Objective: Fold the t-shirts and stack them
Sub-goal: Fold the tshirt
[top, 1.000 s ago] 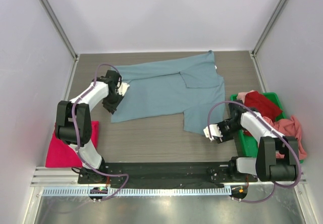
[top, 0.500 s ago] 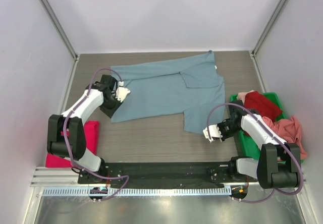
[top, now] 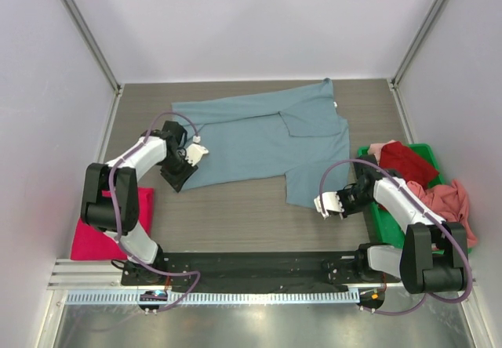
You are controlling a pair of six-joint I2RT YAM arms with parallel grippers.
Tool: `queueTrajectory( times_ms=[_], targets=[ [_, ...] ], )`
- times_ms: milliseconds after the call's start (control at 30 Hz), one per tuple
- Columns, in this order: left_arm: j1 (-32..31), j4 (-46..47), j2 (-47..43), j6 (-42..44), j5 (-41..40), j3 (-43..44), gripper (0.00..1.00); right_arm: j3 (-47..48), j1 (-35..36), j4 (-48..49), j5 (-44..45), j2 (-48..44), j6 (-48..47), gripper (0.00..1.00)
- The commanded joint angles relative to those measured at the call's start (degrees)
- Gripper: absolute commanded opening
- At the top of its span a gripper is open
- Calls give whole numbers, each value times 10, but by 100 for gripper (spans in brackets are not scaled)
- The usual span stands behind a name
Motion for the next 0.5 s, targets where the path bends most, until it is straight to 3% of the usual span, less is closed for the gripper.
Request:
queueTrajectory(
  times_ms=[0, 333, 467],
  targets=[
    [1, 22, 28, 17, 3, 6, 31, 15, 6, 6, 5, -3, 19, 1],
    [1, 53, 69, 20, -17, 2, 33, 16, 13, 15, 12, 6, 44, 1],
    [1, 64, 75, 24, -31, -14, 16, 13, 17, 24, 14, 2, 66, 1]
  ],
)
